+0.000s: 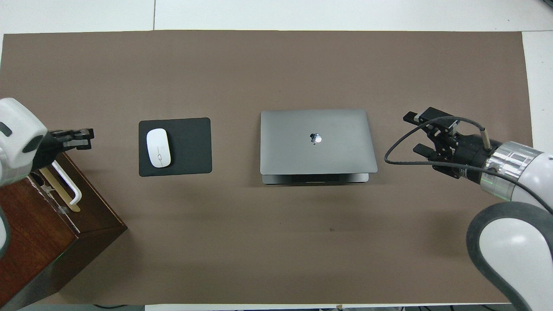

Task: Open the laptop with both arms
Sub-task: 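Move the left gripper and the right gripper toward the laptop's near edge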

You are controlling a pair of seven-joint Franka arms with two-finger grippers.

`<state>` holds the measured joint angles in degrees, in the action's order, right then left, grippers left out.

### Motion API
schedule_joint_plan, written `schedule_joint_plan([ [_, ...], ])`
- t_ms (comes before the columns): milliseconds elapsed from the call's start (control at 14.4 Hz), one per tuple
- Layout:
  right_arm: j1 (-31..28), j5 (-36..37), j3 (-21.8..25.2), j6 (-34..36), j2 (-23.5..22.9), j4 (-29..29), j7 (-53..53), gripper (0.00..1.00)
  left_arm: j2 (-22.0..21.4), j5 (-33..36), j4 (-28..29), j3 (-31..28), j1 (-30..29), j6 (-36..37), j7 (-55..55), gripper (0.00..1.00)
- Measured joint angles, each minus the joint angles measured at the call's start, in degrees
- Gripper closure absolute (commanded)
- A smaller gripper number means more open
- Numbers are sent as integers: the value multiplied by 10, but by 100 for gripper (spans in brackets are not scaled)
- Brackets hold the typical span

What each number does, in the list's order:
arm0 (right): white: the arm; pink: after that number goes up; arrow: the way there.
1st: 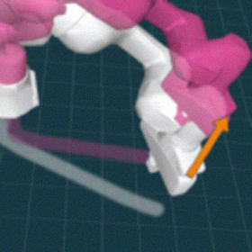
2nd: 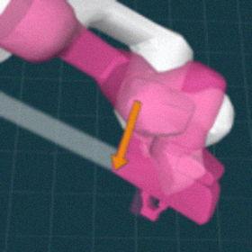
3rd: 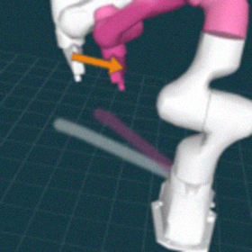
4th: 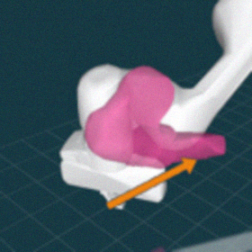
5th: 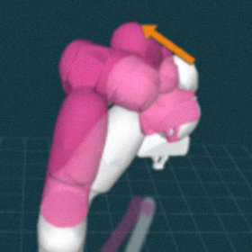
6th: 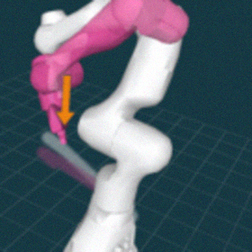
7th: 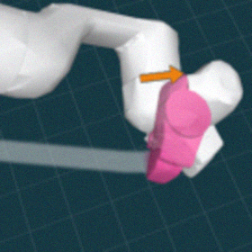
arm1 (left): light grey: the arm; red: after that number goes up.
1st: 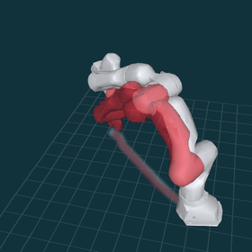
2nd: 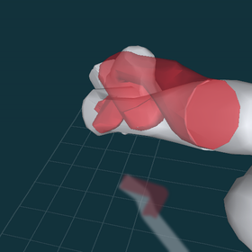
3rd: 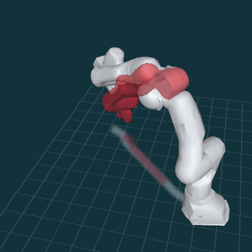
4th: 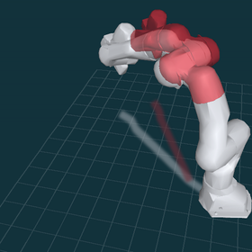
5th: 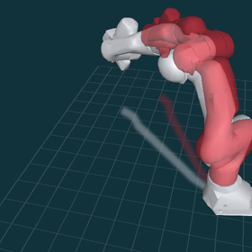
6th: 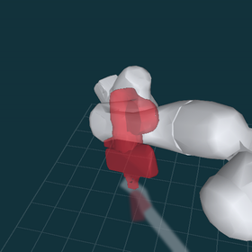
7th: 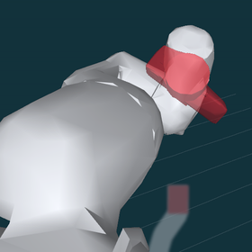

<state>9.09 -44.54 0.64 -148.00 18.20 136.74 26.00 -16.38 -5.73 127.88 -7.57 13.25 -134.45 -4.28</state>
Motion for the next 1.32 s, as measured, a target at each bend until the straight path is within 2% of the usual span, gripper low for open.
schedule_joint_plan([
  [277, 17, -111, 0, -31, 68, 88, -98, 0, -38, 0, 107, 1, 39, -125, 15, 100],
  [485, 21, -174, -1, -33, 118, 134, -124, 0, -43, 0, 150, 1, 74, -200, 20, 100],
  [693, 58, -225, -1, -68, 145, 159, -122, 0, -41, 0, 198, 1, 105, -291, 22, 100],
  [970, 73, -232, -42, -85, 148, 170, -60, 0, -15, 0, 237, 1, 141, -399, 23, 100],
  [1178, 74, -239, -75, -113, 128, 177, -30, 0, 39, 0, 249, 1, 173, -500, 35, 100],
  [1317, 97, -265, -81, -146, 100, 179, -30, 0, 75, 0, 250, 2, 195, -547, 54, 100],
])
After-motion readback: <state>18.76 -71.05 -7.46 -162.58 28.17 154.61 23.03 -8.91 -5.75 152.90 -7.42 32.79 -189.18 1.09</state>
